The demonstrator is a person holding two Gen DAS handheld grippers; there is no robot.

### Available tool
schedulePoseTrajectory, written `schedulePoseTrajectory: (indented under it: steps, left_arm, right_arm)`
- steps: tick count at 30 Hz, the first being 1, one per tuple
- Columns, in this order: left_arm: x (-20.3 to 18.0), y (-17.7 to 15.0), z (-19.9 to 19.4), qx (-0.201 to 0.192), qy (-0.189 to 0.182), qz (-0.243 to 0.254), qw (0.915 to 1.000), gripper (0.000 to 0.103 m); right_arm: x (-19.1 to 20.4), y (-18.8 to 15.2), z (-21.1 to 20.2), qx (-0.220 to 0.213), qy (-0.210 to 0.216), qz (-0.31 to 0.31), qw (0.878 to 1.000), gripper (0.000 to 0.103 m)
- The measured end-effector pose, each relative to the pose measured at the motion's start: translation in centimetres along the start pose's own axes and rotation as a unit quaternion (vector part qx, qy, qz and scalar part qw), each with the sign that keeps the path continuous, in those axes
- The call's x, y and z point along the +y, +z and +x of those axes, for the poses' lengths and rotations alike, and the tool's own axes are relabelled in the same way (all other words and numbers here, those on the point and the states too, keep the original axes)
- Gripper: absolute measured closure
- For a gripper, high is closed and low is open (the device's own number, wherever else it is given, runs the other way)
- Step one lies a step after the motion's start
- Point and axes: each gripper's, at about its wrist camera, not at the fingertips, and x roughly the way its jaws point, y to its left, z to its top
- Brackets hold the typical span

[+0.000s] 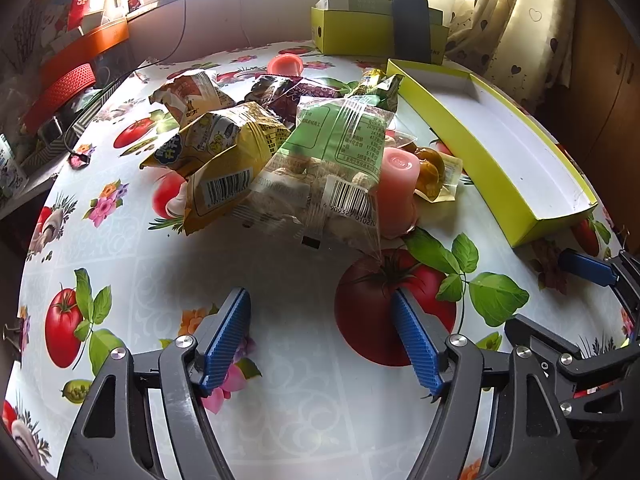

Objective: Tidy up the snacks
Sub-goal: 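Move both open grippers toward the snack pile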

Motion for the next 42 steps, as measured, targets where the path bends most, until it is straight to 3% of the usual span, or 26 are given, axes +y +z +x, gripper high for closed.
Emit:
schedulePoseTrajectory:
  steps: [15, 22, 35, 42]
  left_arm:
    - [0.1, 0.2, 0.1, 0.013, -0.01, 0.009, 0.9998, 0.029]
    - [0.2, 0.2, -0.5, 0.005, -0.02, 0.005, 0.9998, 0.029]
    - [0.3, 0.7, -2.3, -0.025, -0.024, 0.003, 0.9994, 0.029]
    - [0.4, 1.0, -3.1, -0.037, -0.025, 0.004, 0.999, 0.029]
  right_arm:
    - [0.0, -0.2, -0.2, -0.001, 0.002, 0.006, 1.0, 0.012]
    - [-0.7, -0.3, -1.0, -0.011, 0.015, 0.024, 1.0, 0.026]
    - [0.5, 0.2, -2.4, -0.03, 0.038, -0.001, 0.999, 0.047]
    - [1.0, 0.7, -3.2, -0.04, 0.045, -0.008, 0.998, 0.054]
